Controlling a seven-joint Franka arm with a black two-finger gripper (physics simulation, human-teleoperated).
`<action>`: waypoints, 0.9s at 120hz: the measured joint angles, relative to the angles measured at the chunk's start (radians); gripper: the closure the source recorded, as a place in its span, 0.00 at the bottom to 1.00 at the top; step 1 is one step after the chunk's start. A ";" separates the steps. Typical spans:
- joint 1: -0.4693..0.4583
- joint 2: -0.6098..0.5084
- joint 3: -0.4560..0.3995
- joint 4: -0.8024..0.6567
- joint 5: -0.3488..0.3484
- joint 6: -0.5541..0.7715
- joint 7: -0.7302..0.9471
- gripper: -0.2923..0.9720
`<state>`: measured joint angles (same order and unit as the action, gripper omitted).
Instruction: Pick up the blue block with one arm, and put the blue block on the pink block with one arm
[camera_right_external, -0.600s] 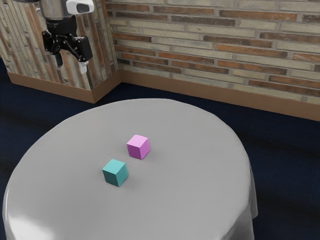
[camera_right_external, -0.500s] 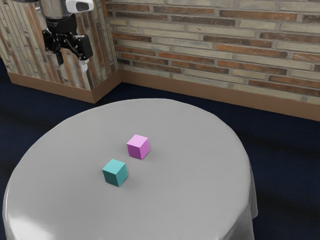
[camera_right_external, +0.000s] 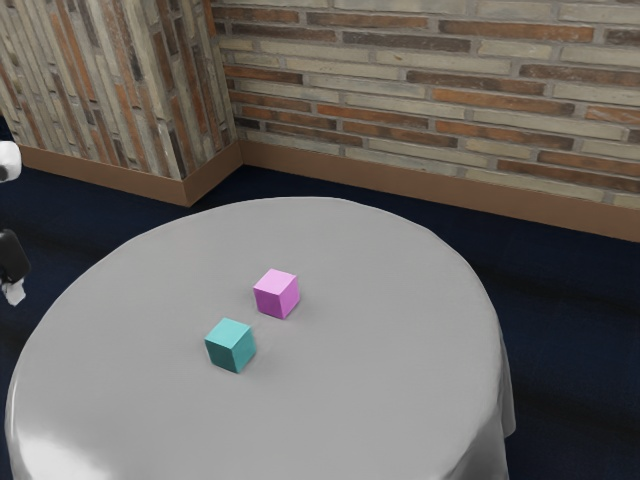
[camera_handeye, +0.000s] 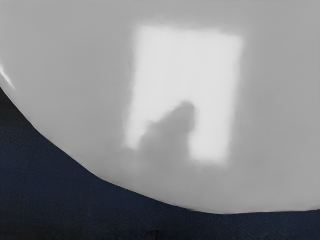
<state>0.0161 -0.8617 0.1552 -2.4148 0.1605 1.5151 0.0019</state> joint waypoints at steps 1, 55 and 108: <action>0.000 0.007 0.000 -0.013 0.001 0.011 -0.001 0.23; -0.003 0.596 -0.069 -0.145 -0.172 0.680 -0.053 0.23; -0.001 0.783 -0.081 -0.093 -0.285 0.966 0.106 0.23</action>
<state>0.0146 -0.0791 0.0740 -2.5076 -0.1248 2.4810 0.1079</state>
